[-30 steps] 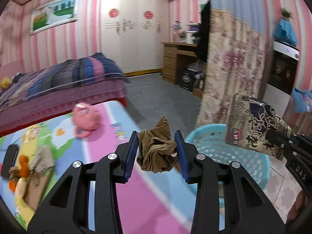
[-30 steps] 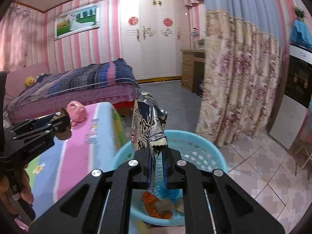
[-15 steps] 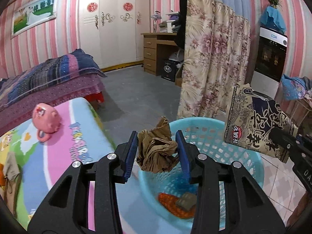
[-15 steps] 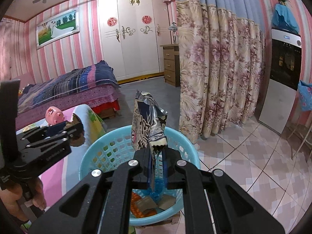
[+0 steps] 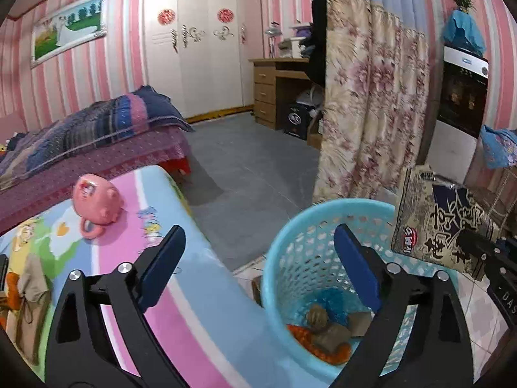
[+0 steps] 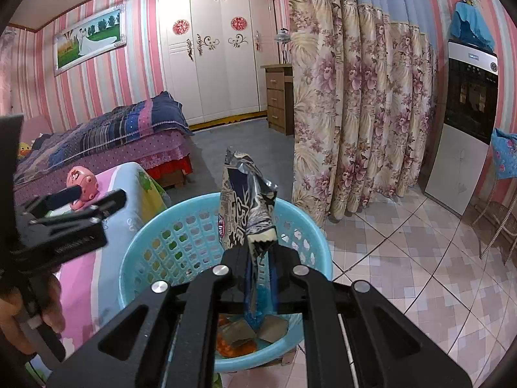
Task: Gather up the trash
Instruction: 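Open both tools to drop the paper and snack bag into the basket, then move both tools back over the items on the mat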
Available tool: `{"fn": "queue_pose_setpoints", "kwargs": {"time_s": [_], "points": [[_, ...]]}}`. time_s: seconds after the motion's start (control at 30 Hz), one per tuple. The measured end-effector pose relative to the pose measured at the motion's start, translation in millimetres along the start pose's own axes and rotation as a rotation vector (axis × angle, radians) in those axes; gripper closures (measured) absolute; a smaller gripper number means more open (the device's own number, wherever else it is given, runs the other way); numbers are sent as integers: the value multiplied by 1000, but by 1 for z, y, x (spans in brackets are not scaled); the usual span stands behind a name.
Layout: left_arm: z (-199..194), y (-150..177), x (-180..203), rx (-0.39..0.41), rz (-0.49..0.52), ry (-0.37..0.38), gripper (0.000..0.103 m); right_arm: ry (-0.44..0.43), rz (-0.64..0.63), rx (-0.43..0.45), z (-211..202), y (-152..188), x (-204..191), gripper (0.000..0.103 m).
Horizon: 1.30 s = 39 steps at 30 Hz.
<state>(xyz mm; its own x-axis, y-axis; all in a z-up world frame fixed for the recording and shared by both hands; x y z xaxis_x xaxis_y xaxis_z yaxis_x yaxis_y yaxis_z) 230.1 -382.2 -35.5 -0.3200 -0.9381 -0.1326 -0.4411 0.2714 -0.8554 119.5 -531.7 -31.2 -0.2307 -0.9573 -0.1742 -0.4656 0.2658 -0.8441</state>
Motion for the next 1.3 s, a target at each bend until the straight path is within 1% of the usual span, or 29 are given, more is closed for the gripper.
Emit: {"fn": "queue_pose_setpoints", "kwargs": {"time_s": [0.07, 0.23, 0.3, 0.4, 0.43, 0.47, 0.53, 0.57, 0.63, 0.67, 0.7, 0.73, 0.77, 0.9, 0.97, 1.03, 1.1, 1.23, 1.3], "points": [[-5, -3, -8, 13, -6, -13, 9, 2, -4, -2, 2, 0, -3, 94], [-14, -7, -23, 28, -23, -32, 6, 12, -10, -24, 12, 1, -9, 94], [-16, -7, -29, 27, -29, -38, 6, 24, -4, -35, 19, 1, -10, 91], [-17, -5, -36, 24, -33, -50, 6, 42, -10, -58, 32, 2, -11, 89], [-18, -4, -40, 23, -38, -56, 6, 47, -16, -64, 36, 3, -11, 79], [-18, -3, -42, 21, -40, -58, 6, 51, -19, -67, 38, 4, -12, 61], [-19, -1, -46, 19, -39, -65, 6, 68, -31, -77, 43, 7, -12, 43], [-19, 0, -49, 18, -40, -71, 6, 76, -35, -78, 43, 8, -12, 36], [-20, 1, -55, 13, -45, -79, 6, 102, -43, -70, 41, 10, -11, 30], [-22, 2, -58, 13, -48, -82, 6, 109, -42, -62, 39, 10, -12, 25], [-23, 2, -61, 13, -51, -85, 6, 109, -40, -57, 38, 10, -12, 21], [-27, 2, -67, 14, -57, -90, 6, 107, -39, -51, 36, 9, -13, 15], [-30, 3, -71, 17, -61, -94, 6, 111, -42, -41, 32, 7, -16, 12], [-43, 4, -90, 22, -83, -111, 6, 113, -62, -14, 22, -3, -30, 12], [-53, 5, -104, 26, -95, -125, 6, 102, -71, 6, 15, -9, -41, 8], [-63, 7, -120, 33, -101, -143, 6, 76, -80, 27, 8, -15, -58, 5], [-74, 10, -137, 39, -106, -167, 6, 42, -95, 38, 3, -18, -80, 5], [-94, 24, -185, 38, -120, -243, 6, -25, -118, 51, -1, -19, -119, 5], [-100, 33, -213, 25, -137, -275, 6, -64, -131, 48, -2, -17, -143, 5]]}}
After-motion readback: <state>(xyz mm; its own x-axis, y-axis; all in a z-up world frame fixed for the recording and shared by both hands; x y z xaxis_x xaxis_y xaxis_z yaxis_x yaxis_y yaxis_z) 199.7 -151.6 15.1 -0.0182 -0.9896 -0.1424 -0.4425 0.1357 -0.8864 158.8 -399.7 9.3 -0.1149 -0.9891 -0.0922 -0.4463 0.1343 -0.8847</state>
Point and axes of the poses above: each gripper's, at about its wrist camera, not at the fingertips, and z roughly the way its jaws point, x to its right, y to its underside, the point moved 7 cm from there along z, roughly the way its jaws point, and after that the axes turned 10 degrees about -y, right-handed, at the moved point
